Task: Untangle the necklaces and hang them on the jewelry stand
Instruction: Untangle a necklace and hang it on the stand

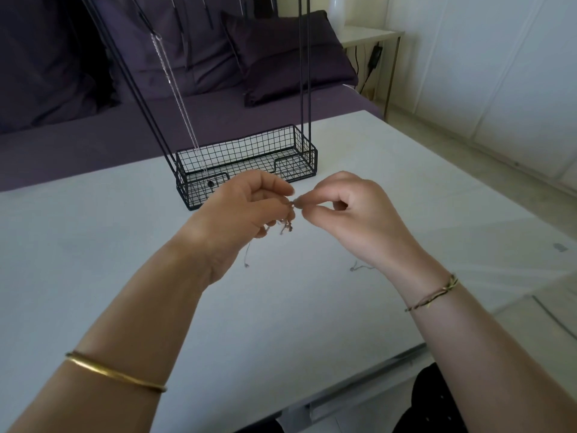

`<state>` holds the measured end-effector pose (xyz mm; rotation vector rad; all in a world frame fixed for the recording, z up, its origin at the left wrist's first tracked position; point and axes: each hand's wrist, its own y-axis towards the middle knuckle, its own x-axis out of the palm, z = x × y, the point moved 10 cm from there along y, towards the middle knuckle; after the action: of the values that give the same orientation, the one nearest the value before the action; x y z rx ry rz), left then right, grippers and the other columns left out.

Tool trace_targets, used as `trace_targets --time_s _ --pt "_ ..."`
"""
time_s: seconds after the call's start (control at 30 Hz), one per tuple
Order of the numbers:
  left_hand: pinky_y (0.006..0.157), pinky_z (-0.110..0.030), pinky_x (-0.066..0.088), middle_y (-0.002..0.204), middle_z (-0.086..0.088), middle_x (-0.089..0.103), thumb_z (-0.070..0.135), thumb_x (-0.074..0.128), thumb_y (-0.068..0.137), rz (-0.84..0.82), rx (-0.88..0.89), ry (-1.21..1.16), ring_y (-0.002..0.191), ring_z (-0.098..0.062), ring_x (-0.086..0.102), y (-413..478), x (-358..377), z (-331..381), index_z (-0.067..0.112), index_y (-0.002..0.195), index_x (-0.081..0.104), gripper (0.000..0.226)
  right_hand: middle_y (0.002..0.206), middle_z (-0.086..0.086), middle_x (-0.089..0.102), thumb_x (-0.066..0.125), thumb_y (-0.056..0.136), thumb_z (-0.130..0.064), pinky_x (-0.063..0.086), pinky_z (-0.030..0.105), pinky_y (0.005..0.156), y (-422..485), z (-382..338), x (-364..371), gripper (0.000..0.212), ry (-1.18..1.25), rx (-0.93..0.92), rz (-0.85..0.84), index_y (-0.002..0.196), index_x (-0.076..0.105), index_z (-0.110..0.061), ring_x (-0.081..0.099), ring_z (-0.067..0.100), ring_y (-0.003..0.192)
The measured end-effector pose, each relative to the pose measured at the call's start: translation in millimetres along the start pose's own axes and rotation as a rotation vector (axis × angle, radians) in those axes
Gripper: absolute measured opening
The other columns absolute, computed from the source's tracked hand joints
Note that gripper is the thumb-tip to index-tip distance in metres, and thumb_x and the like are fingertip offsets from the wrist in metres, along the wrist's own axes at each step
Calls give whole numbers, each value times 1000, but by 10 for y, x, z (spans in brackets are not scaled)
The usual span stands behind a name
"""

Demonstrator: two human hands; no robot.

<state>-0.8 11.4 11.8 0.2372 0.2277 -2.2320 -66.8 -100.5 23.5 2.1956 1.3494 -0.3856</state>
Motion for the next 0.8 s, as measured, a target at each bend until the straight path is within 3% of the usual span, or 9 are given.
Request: trace_targets --time_s 0.2,0.3,0.47,0.53,0.67,0.73,0.8 --pt "65 -25 37 70 6 66 -3 58 82 13 22 -5 72 -10 55 5 -24 29 20 89 62 24 74 -14 63 70 82 -14 35 4 55 -18 73 85 6 229 119 -40 79 73 -19 50 -13 54" --pt "66 -26 36 67 6 65 -1 56 82 21 8 14 75 -12 54 16 -32 14 20 89 64 23 65 -15 61 71 80 -11 35 3 54 -22 69 72 7 253 120 -12 74 72 -15 51 -11 52" --pt "79 -23 43 69 7 68 6 58 83 43 -16 176 86 -10 60 14 -65 -21 26 94 68 25 68 -12 63 70 78 -12 36 3 56 -8 87 14 8 220 130 -1 71 73 -15 51 -10 57" --pt "66 -14 43 76 3 69 8 58 84 51 -24 273 78 -8 59 -8 -64 -22 27 93 70 24 70 -9 67 69 79 -13 37 7 55 -5 96 -27 9 195 132 12 71 73 -15 52 -6 58" --pt "59 -24 38 85 -9 68 9 58 85 79 -17 417 73 -17 49 -34 -92 6 24 78 71 21 67 1 67 66 80 -13 37 16 53 10 143 -154 13 223 154 69 69 71 -15 51 7 58" --pt "63 -24 39 84 -6 69 8 57 85 102 -40 376 77 -18 53 -32 -120 -17 22 76 70 21 61 -5 65 65 82 -13 31 11 46 7 164 -155 13 256 179 56 70 70 -15 43 1 50" --pt "77 -27 45 79 -2 72 7 54 86 117 -65 307 86 -18 63 -26 -132 -48 19 76 68 21 58 -5 65 63 83 -13 28 10 42 -3 194 -123 12 287 207 47 72 69 -15 41 0 45"
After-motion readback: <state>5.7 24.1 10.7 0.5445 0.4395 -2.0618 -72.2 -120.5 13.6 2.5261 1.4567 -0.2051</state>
